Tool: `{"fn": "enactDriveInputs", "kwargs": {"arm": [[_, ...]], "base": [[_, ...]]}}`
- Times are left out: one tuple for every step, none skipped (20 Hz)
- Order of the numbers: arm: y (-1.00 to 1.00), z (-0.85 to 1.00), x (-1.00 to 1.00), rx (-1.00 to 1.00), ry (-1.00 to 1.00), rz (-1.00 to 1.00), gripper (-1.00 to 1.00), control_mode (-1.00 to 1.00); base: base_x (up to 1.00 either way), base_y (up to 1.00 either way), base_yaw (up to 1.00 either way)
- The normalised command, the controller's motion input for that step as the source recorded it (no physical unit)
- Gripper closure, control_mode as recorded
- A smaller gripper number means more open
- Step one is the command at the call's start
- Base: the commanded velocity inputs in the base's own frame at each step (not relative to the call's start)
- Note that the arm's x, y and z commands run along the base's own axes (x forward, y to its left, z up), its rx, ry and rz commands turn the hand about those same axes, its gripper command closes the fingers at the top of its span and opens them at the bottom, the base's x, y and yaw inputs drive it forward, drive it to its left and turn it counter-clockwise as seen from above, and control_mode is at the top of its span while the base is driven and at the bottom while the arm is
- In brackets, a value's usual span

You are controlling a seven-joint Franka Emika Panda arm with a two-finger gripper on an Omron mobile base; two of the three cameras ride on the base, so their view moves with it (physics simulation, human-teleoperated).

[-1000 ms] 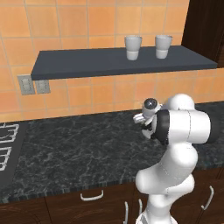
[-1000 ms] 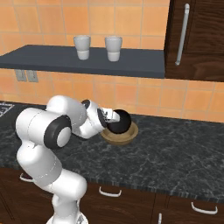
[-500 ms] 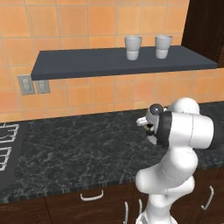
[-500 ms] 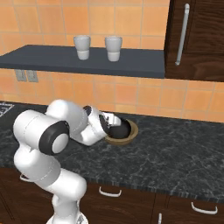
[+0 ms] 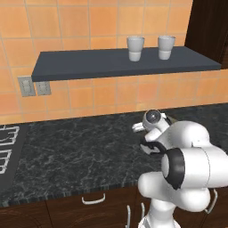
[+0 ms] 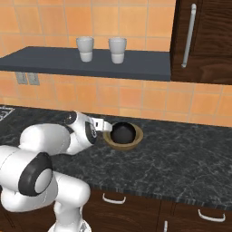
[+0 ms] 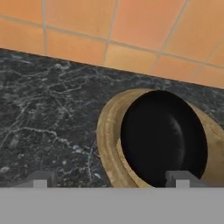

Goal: Pick up the bowls on the counter and stack them on top of one another in the open cabinet. Place the smaller bowl on top of the larger bowl.

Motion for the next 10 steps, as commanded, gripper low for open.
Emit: {"fn": "enactDriveInputs", "kwargs": {"arm": [[-0.19, 0.54, 0.0, 0.12, -0.22, -0.05, -1.0, -1.0], [-0.38, 1.0, 0.0, 0.21, 0.0, -0.08, -1.0, -1.0], [-0.59, 1.0, 0.0, 0.22, 0.04, -0.1, -1.0, -1.0], [-0.78, 0.99, 0.0, 0.24, 0.15, -0.13, -1.0, -1.0], [-0.91, 0.79, 0.0, 0.23, 0.28, -0.14, -1.0, -1.0], [-1.0, 0.52, 0.0, 0.22, 0.34, -0.14, -1.0, -1.0], [-1.0, 0.11, -0.21, 0.24, 0.2, -0.1, -1.0, -1.0], [-1.0, 0.0, -0.29, 0.25, 0.1, -0.08, -1.0, -1.0], [-1.0, 0.0, -0.16, 0.28, 0.14, -0.09, -1.0, -1.0], [-1.0, 0.0, -0.03, 0.32, 0.25, -0.11, -1.0, -1.0]], "base": [[0.0, 0.0, 0.0], [0.0, 0.0, 0.0], [0.0, 0.0, 0.0], [0.0, 0.0, 0.0], [0.0, 0.0, 0.0], [0.0, 0.0, 0.0], [0.0, 0.0, 0.0], [0.0, 0.0, 0.0], [0.0, 0.0, 0.0], [0.0, 0.0, 0.0]]}}
